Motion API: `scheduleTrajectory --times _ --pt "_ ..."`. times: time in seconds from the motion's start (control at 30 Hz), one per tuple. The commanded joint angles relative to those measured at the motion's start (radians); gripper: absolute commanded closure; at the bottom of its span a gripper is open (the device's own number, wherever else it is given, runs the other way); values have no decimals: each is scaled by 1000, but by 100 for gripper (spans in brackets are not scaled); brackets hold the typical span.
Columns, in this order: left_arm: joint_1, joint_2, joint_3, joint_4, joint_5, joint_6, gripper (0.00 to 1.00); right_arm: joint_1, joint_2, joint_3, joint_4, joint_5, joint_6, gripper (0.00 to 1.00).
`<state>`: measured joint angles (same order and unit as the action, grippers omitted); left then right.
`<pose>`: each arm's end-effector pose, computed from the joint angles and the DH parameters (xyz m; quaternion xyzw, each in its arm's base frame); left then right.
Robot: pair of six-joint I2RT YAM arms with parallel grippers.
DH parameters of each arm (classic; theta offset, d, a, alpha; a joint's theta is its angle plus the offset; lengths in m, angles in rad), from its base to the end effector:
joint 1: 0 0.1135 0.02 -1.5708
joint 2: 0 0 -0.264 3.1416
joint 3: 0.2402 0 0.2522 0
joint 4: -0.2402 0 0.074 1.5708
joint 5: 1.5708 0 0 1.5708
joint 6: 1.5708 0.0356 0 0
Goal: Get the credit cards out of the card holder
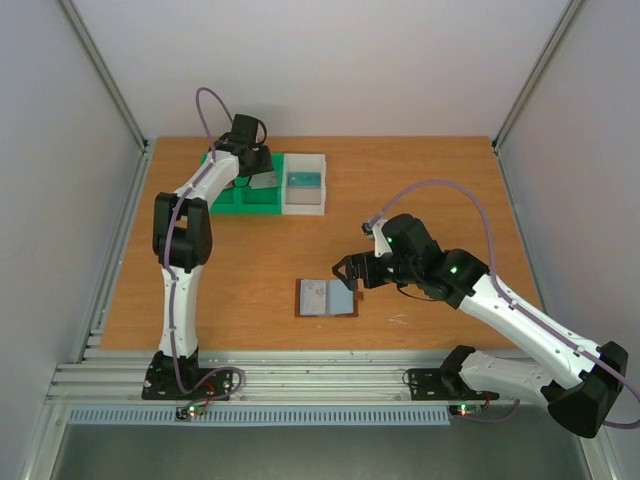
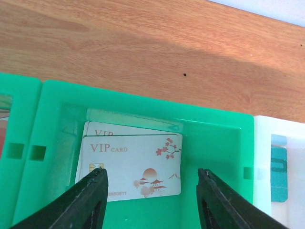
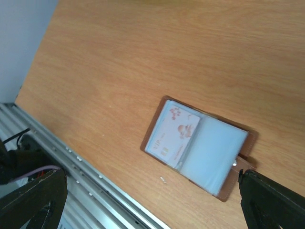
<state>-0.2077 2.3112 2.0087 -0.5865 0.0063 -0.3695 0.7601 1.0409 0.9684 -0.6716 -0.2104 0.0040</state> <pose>0.5077 -0.1072 0.2076 -0.0751 0.9395 -0.0980 0.3197 0.1509 0.1537 0.3097 -0.3753 0.8308 0.2382 0.3348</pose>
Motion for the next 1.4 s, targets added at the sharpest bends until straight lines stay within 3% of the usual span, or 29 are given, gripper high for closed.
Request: scheduleTrajectory --times 0.0,0.33,0.73,0.87,1.17,1.37 --pt "4 -41 15 13 38 9 46 -4 -6 36 -62 113 92 2" --pt "4 -166 -36 -61 148 11 41 -4 34 58 -117 74 99 1" --pt "-17 -475 -450 -145 350 -1 46 -4 72 -15 0 -90 132 4" --pt "-56 -565 -586 -134 392 11 50 -4 114 -44 52 -146 151 15" --pt "-169 -716 -871 -7 526 -2 56 -4 211 -95 167 -184 198 52" --pt "-205 -786 -1071 186 621 -100 68 -5 313 -109 241 -202 224 66"
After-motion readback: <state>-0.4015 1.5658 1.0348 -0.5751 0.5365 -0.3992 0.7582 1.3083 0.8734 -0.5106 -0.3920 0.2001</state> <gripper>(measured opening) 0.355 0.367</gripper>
